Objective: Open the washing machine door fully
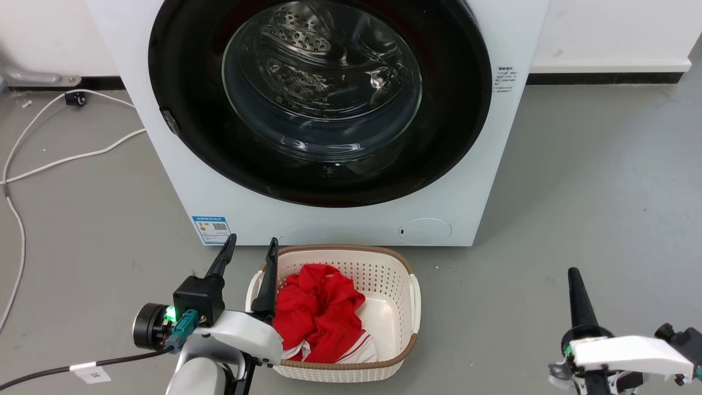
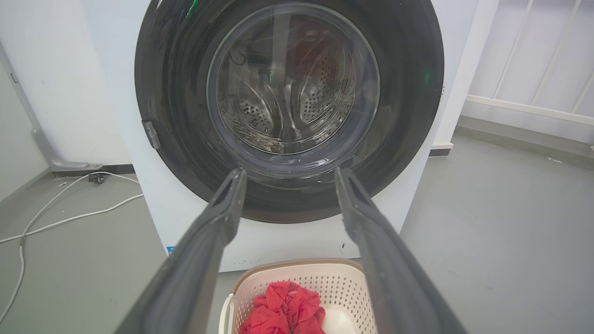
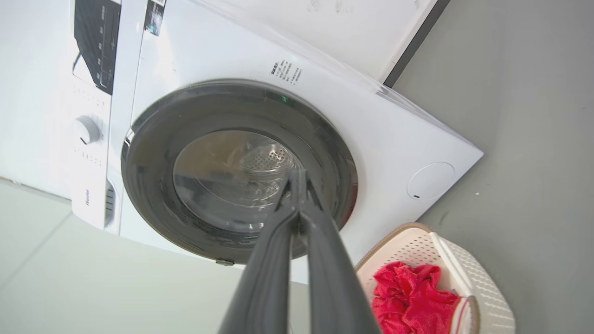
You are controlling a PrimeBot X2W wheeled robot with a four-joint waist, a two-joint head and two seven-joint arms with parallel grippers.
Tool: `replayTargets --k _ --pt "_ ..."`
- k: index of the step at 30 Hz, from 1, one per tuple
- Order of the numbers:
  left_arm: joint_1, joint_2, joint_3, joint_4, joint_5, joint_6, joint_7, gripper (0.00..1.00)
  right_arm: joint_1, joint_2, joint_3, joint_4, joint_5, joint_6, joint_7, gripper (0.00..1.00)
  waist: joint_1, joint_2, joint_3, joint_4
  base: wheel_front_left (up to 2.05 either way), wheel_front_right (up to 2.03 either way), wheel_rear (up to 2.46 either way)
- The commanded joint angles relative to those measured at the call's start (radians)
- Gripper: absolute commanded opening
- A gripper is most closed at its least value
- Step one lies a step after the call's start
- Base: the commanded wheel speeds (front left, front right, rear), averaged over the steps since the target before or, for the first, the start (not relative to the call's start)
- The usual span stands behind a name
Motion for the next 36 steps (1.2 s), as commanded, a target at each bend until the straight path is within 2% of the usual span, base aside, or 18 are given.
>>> replayTargets --k 1,3,7,10,16,19,26,31,36 --pt "-0.009 -0.001 -0.003 -0.002 -0.004 0.004 -0.003 1.0 -0.019 0.003 0.003 0.004 0.11 0.0 -0.006 0.0 -0.0001 0.0 0.003 0.001 0.0 0.0 0.0" --pt "-0.013 -0.001 -0.006 -0.005 -0.006 0.005 -0.003 1.0 -0.038 0.003 -0.001 0.007 0.256 0.0 0.0 0.0 -0.0001 0.0 0.006 0.002 0.0 0.0 0.0" --pt "-0.021 -0.002 -0.011 -0.009 -0.013 0.005 -0.003 1.0 -0.083 0.002 -0.04 0.007 0.459 0.0 0.029 0.0 -0.0001 0.0 0.02 0.005 0.0 0.0 0.0" --pt "-0.026 -0.002 -0.011 -0.015 -0.014 0.003 -0.003 1.0 -0.133 -0.004 -0.082 0.014 0.542 0.0 0.066 0.0 -0.0001 0.0 0.037 0.005 0.0 0.0 0.0" --pt "-0.049 -0.002 -0.01 -0.035 -0.015 0.0 -0.003 1.0 -0.279 -0.063 -0.157 0.081 0.678 0.0 0.149 0.0 -0.0001 0.0 0.085 0.008 0.0 0.0 0.0" --pt "-0.058 -0.003 -0.008 -0.049 -0.015 -0.001 -0.002 1.0 -0.364 -0.106 -0.168 0.135 0.714 0.0 0.183 0.0 -0.0001 0.0 0.114 0.011 0.0 0.0 0.0" --pt "-0.092 -0.003 -0.01 -0.092 -0.011 0.001 -0.003 1.0 -0.583 -0.231 -0.122 0.268 0.747 0.0 0.267 0.0 -0.0001 0.0 0.187 0.023 0.0 0.0 0.0" --pt "-0.114 -0.003 -0.019 -0.115 -0.012 0.0 -0.003 1.0 -0.75 -0.315 -0.053 0.363 0.735 0.0 0.338 0.0 -0.0001 0.0 0.237 0.036 0.0 0.0 0.0" --pt "-0.136 -0.003 -0.028 -0.139 -0.017 0.002 -0.002 1.0 -0.917 -0.36 0.037 0.459 0.717 0.0 0.413 0.0 -0.0001 0.0 0.288 0.044 0.0 0.0 0.0"
